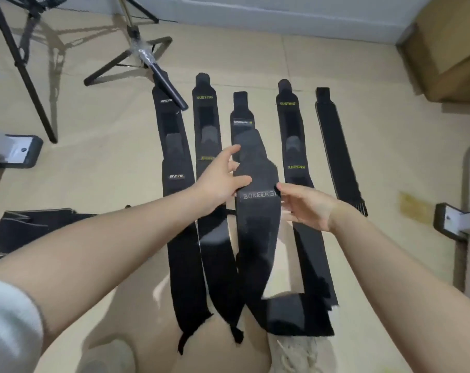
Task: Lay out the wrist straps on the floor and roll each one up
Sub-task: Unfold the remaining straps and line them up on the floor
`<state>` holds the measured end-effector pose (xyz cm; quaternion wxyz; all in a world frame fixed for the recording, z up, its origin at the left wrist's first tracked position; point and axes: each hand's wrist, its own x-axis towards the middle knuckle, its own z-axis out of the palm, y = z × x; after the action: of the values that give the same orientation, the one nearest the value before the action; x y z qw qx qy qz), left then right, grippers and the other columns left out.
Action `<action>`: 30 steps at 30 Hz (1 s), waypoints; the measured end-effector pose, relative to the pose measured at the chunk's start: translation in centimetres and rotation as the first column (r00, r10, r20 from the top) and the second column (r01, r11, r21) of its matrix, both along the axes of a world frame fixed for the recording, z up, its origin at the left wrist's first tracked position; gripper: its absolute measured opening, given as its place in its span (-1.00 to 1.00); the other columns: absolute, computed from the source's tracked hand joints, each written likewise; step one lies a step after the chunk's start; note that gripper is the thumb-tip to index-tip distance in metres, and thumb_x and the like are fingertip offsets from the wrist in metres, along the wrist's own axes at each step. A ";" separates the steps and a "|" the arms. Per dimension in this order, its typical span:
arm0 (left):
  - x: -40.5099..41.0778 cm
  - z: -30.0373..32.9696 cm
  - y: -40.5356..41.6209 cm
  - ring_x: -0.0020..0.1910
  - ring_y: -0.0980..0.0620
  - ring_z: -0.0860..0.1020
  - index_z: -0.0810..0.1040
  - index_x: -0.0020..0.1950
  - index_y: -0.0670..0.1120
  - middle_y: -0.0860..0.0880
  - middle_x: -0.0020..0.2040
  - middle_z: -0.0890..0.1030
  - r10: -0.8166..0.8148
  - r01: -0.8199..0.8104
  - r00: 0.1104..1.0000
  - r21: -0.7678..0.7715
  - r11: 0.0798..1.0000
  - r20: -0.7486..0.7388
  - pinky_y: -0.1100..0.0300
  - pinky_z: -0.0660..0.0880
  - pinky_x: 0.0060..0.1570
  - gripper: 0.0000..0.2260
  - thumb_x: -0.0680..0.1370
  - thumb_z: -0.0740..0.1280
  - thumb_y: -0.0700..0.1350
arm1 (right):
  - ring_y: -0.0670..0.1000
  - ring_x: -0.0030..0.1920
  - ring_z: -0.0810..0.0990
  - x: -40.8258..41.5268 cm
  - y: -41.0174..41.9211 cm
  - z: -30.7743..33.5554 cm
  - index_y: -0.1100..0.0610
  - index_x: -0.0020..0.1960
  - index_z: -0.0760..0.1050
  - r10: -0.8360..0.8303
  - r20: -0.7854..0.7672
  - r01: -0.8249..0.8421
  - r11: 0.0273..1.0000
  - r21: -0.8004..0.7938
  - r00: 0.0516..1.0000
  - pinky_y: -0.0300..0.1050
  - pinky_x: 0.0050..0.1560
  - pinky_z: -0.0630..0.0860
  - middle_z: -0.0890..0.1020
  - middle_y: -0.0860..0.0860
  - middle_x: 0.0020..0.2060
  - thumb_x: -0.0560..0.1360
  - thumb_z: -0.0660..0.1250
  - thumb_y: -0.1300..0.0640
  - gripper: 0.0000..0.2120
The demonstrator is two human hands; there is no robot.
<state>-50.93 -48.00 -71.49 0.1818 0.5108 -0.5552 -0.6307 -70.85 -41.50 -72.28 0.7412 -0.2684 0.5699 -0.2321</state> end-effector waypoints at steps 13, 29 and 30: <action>-5.2 -5.1 0.1 -0.23 0.21 0.43 0.40 0.01 -0.02 0.10 -0.16 0.48 -0.269 0.328 0.891 -0.109 0.938 0.364 0.32 0.33 -0.29 -0.98 0.60 0.22 -0.13 | 0.04 0.12 0.59 -0.1 -2.5 -5.6 0.08 0.18 0.53 -0.312 -0.246 0.236 0.926 -0.295 0.918 0.03 0.20 0.51 0.64 0.02 0.07 0.57 0.26 0.05 -0.78; -4.2 -17.1 -3.9 0.44 -0.12 0.11 -0.10 0.56 -0.05 -0.14 0.53 -0.09 -0.309 0.831 0.223 -0.014 0.557 0.925 0.08 0.09 0.43 -0.27 0.56 0.12 0.27 | 0.06 -0.02 0.66 -3.7 -7.0 -11.1 0.06 0.17 0.50 -0.474 -0.081 0.457 0.875 -0.161 0.877 -0.08 -0.08 0.57 0.68 0.05 -0.07 0.57 0.20 0.27 -0.76; -4.2 -17.2 -4.2 0.47 -0.12 0.05 -0.13 0.56 -0.07 -0.16 0.54 -0.13 -0.294 0.850 0.199 -0.015 0.527 0.935 0.08 0.03 0.45 -0.25 0.55 0.11 0.29 | 0.06 -0.02 0.65 -3.7 -7.7 -11.1 0.07 0.16 0.51 -0.481 -0.061 0.467 0.869 -0.162 0.874 -0.06 -0.06 0.57 0.67 0.05 -0.08 0.57 0.20 0.27 -0.76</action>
<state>-55.10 -52.19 -88.71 -0.2488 0.4083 -0.8703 -0.1184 -74.56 -49.16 -83.33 0.6111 -0.1834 0.6366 -0.4332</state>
